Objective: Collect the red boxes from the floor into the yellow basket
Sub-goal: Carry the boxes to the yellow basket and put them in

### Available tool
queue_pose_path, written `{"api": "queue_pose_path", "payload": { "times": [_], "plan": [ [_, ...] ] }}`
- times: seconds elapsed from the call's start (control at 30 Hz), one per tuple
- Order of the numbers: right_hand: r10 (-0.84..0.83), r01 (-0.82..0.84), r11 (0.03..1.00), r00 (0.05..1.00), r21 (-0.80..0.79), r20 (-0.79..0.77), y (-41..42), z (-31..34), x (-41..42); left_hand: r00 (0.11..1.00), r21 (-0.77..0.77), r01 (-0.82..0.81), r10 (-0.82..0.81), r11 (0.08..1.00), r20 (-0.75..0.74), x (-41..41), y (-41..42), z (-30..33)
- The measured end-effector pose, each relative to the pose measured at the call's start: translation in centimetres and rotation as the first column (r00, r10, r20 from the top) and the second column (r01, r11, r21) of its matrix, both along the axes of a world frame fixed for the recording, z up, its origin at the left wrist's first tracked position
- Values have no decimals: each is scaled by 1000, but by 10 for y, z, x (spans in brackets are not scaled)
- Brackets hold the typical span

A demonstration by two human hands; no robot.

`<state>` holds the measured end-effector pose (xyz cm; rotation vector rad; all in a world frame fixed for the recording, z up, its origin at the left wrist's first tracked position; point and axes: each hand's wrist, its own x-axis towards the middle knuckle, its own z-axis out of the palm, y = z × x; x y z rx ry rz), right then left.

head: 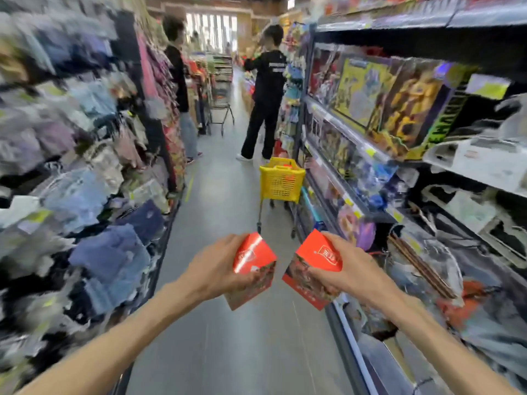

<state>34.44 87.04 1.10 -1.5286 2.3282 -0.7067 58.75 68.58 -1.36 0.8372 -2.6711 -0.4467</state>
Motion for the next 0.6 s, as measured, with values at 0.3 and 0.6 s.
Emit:
{"api": "queue_pose_path", "payload": {
  "times": [0.3, 0.6],
  "plan": [
    [187, -188, 982, 980, -13, -71, -236, 3, -59, 978, -2, -205, 204, 979, -38, -32, -192, 2],
    [273, -278, 960, 955, -33, -118, -467, 29, -143, 944, 23, -317, 318, 948, -92, -93, -383, 26]
  ]
}}
